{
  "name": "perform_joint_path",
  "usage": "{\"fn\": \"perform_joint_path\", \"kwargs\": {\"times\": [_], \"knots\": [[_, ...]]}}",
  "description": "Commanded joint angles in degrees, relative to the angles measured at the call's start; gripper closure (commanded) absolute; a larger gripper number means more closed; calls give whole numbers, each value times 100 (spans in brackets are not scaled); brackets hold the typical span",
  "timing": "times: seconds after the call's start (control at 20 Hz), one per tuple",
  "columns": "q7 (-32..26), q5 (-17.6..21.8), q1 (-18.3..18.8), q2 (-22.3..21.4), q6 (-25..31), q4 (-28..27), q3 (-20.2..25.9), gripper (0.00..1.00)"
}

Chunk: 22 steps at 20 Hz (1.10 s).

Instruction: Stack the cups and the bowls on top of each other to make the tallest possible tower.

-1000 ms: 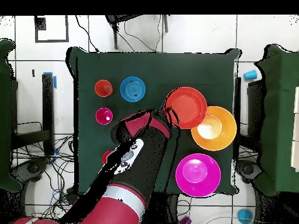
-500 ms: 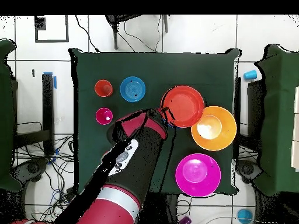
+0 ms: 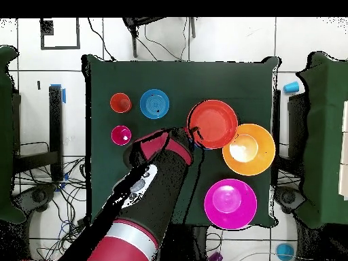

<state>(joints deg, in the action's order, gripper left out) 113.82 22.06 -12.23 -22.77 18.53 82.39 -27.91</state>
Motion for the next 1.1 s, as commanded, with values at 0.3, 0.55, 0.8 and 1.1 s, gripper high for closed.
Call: {"fn": "perform_joint_path", "kwargs": {"times": [0.3, 0.55, 0.8, 1.1], "knots": [[524, -20, -193, 213, 704, -64, -30, 0], [523, -105, -275, 213, 815, -122, -88, 0], [512, -166, -327, 172, 858, -131, -96, 0], [495, -208, -327, 91, 942, -138, -18, 0]]}}
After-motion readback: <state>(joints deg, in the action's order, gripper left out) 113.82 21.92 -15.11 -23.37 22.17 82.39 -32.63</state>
